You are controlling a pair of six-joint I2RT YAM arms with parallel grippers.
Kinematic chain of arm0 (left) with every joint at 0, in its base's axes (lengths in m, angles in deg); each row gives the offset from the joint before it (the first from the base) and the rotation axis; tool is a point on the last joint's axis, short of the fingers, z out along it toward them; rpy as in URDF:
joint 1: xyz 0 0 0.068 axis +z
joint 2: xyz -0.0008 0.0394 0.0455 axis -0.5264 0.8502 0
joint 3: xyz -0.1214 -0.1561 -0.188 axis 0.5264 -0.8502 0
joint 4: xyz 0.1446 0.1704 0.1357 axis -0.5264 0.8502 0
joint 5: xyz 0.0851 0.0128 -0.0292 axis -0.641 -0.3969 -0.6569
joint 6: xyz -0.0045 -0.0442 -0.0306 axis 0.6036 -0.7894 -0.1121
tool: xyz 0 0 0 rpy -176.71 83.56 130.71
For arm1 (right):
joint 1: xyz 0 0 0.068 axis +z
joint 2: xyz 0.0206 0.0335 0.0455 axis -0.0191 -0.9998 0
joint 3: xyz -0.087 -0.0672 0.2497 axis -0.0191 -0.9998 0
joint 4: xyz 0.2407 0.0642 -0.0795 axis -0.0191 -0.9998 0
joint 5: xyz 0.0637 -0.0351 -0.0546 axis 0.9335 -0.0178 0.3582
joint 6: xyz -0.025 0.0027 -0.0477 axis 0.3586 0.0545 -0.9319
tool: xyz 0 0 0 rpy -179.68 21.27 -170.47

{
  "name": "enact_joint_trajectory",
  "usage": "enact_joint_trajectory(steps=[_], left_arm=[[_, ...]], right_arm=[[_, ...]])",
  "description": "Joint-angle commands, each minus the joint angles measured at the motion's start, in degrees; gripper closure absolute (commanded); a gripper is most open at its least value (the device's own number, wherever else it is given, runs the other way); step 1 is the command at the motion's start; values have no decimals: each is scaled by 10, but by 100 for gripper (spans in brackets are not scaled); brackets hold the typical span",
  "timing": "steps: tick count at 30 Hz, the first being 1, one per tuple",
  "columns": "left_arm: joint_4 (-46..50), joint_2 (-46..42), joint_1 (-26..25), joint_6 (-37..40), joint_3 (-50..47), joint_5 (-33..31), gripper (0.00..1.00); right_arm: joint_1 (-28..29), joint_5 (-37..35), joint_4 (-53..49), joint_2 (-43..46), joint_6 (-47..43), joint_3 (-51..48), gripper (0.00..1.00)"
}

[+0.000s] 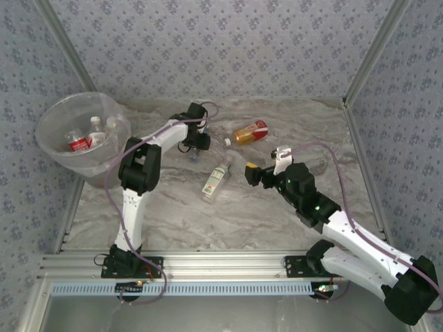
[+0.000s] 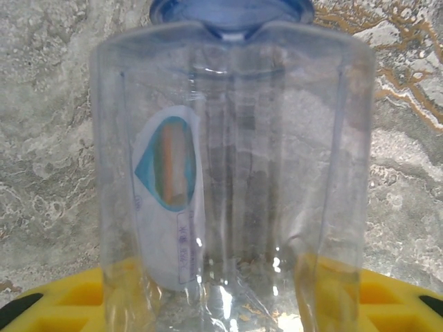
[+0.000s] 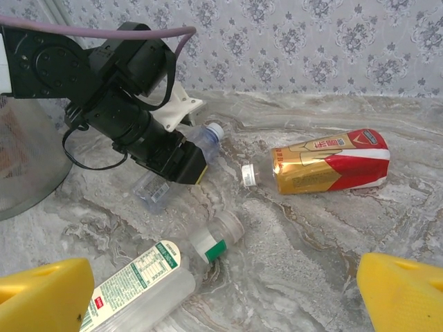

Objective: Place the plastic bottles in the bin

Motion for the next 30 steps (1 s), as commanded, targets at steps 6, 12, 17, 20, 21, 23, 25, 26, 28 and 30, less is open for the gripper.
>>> enact_joint_trajectory(steps=[6,12,17,20,21,23,25,26,28,30], left_arm=[[-19,-41,-4,-24,-34,-1,53],[-17,-54,-4,-28,-37,2,54],[-19,-77,-6,-31,-47,11,55],[-21,-95,-7,-34,-55,18,55],[-23,-102,-6,-34,-58,20,55],[-28,-118,-8,-37,-67,21,55],[-32,-131,-8,-41,-76,24,55],[-35,-140,-8,-44,-81,27,55],[-41,-156,-9,-50,-91,34,55],[-46,-171,-10,-55,-101,38,55]], right_arm=[[3,-3,17,-7,-12,6,0],[3,6,15,-20,-17,16,0],[3,11,18,-29,-16,19,0],[4,13,20,-32,-16,20,0],[4,13,21,-33,-16,20,0],[4,15,21,-34,-16,19,0],[4,17,21,-36,-16,19,0],[4,18,22,-37,-16,19,0],[5,19,23,-39,-16,19,0],[6,21,25,-42,-16,20,0]])
